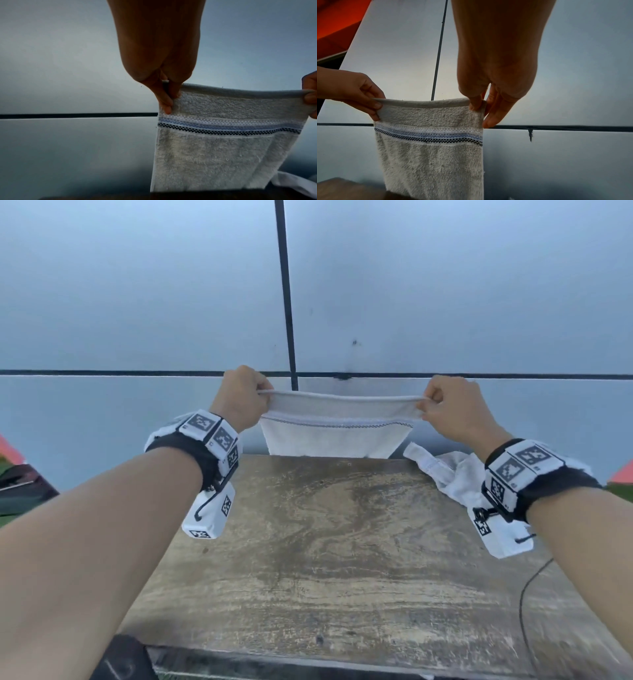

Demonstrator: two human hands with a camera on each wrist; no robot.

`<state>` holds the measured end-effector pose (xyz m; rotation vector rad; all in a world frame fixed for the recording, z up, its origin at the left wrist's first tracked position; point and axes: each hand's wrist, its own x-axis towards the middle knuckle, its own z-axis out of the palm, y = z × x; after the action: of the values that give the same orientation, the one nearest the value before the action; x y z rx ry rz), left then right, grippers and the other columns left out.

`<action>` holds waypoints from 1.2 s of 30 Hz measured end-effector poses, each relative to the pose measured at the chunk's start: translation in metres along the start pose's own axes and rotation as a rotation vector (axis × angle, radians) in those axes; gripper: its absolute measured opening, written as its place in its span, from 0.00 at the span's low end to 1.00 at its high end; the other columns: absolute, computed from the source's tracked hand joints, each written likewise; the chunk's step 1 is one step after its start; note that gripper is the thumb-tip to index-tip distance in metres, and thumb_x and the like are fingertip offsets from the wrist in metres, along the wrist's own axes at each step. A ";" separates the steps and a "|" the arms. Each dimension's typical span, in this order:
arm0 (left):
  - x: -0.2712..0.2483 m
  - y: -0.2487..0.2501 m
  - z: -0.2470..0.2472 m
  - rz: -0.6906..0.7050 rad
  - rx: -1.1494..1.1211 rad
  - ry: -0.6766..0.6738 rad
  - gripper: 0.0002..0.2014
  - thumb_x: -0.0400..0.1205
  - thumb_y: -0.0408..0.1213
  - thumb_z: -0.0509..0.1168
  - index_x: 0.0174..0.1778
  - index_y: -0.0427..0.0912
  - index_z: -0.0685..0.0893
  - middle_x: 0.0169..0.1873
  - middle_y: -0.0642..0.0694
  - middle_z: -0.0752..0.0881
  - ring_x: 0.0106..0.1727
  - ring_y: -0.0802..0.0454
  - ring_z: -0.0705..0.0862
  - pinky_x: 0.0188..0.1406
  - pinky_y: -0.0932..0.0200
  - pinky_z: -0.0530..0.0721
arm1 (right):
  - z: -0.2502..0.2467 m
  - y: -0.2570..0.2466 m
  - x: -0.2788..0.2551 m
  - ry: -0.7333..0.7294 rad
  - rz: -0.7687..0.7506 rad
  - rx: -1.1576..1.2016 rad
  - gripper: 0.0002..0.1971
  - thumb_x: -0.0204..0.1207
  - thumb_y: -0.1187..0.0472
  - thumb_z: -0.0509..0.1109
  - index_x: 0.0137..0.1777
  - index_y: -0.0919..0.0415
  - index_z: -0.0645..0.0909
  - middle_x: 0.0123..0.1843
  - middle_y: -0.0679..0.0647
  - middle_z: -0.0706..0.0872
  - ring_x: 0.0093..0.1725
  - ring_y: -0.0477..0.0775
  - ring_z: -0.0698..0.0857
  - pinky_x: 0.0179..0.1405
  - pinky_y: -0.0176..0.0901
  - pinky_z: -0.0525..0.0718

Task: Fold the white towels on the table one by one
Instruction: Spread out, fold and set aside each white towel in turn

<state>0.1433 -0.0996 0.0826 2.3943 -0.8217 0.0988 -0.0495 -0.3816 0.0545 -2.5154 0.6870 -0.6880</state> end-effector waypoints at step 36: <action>-0.235 0.001 -0.038 -0.053 -0.309 -0.071 0.14 0.89 0.41 0.61 0.45 0.35 0.84 0.41 0.32 0.88 0.42 0.36 0.89 0.46 0.43 0.90 | -0.086 -0.013 -0.221 -0.192 -0.031 0.291 0.08 0.86 0.56 0.67 0.52 0.61 0.80 0.38 0.62 0.87 0.34 0.55 0.79 0.41 0.47 0.77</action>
<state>-0.0419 0.0467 0.0549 2.1350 -0.7456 -0.1266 -0.2595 -0.2713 0.0525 -2.2886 0.4460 -0.5067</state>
